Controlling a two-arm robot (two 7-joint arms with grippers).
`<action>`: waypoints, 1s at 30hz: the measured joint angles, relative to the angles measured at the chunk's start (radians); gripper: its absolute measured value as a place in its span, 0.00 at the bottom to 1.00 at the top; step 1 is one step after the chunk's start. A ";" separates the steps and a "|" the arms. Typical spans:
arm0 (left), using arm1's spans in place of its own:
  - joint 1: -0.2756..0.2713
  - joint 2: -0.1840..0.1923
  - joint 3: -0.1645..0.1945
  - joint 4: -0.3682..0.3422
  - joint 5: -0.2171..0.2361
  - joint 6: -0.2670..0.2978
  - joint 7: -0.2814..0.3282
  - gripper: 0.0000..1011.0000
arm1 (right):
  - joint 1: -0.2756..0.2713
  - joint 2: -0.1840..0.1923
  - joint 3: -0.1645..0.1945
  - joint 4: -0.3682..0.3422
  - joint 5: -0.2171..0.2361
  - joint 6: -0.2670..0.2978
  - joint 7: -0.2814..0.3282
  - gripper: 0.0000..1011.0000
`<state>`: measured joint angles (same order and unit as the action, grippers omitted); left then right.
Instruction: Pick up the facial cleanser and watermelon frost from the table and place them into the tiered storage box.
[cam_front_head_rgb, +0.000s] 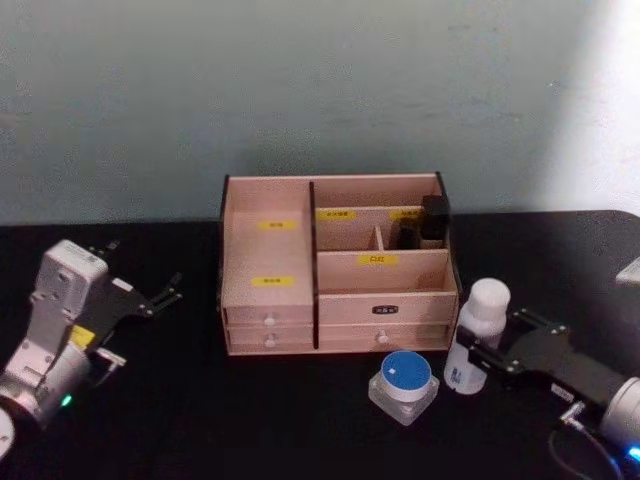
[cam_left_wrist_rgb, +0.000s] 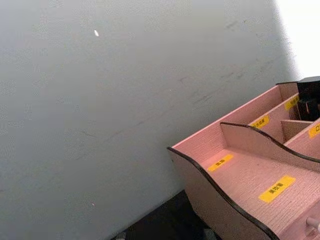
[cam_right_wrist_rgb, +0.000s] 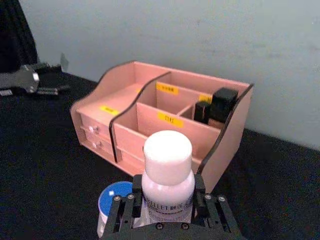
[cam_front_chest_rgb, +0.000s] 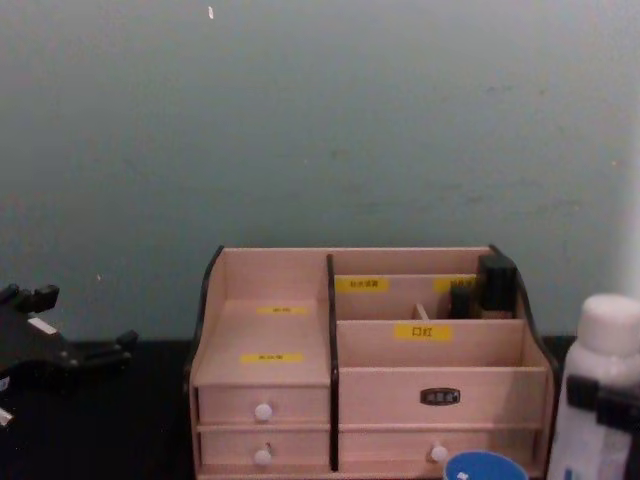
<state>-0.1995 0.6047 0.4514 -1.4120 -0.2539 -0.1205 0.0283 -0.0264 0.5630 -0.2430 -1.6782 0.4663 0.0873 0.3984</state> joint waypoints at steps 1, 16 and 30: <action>0.000 0.000 0.000 0.000 0.000 0.000 0.000 0.99 | -0.003 0.003 0.005 -0.009 0.004 0.001 0.001 0.58; 0.000 0.000 0.000 0.000 0.000 0.000 0.000 0.99 | 0.071 0.017 0.030 -0.081 0.064 0.039 0.007 0.58; 0.000 0.000 0.000 0.000 0.000 0.000 0.000 0.99 | 0.312 -0.047 -0.068 0.077 0.065 0.090 0.026 0.58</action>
<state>-0.1996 0.6047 0.4513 -1.4120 -0.2539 -0.1205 0.0283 0.2859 0.5161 -0.3112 -1.6011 0.5317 0.1770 0.4241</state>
